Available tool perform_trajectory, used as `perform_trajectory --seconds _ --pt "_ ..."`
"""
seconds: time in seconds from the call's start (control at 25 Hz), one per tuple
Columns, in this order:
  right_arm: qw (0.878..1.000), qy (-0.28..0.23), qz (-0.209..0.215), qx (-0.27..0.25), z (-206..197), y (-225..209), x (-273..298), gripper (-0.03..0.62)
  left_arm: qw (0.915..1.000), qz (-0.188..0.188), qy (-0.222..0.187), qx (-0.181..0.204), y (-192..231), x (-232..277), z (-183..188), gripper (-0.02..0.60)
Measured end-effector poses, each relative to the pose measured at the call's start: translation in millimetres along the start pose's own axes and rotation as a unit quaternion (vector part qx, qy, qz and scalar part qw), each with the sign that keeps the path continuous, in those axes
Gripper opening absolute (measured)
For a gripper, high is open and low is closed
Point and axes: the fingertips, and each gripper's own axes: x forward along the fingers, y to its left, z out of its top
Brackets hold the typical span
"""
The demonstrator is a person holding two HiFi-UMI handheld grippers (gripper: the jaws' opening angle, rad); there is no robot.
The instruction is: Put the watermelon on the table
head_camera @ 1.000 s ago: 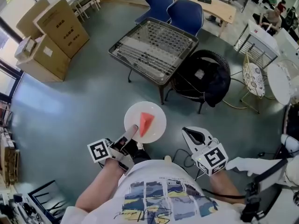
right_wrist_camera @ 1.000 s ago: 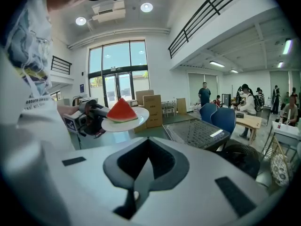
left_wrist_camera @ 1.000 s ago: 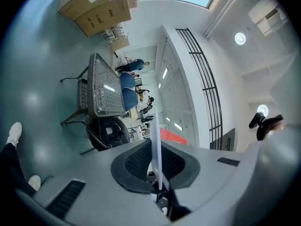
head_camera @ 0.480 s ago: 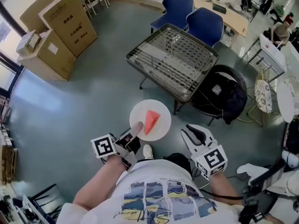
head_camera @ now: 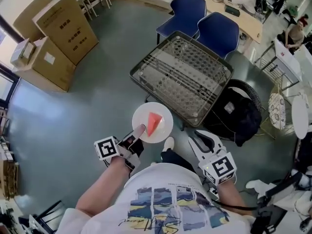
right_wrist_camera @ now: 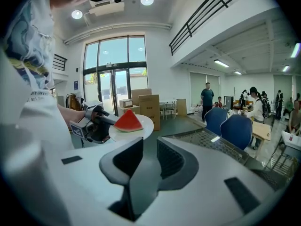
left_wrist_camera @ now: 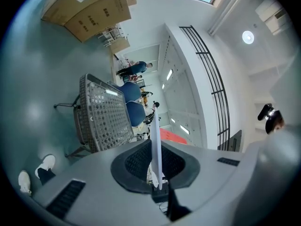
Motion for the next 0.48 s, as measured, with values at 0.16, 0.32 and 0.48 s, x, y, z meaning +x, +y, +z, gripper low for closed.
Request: perform_trajectory --seconds 0.16,0.32,0.48 --pt "1.000 -0.016 0.001 -0.004 30 -57 37 0.075 0.9999 0.006 0.011 0.010 7 60 48 0.026" --pt "1.000 -0.023 -0.002 -0.008 40 -99 59 0.075 0.9995 0.010 0.021 0.024 17 112 92 0.026" --pt "1.000 -0.010 -0.019 0.016 36 -132 82 0.075 0.9993 0.011 0.030 0.022 38 162 138 0.026"
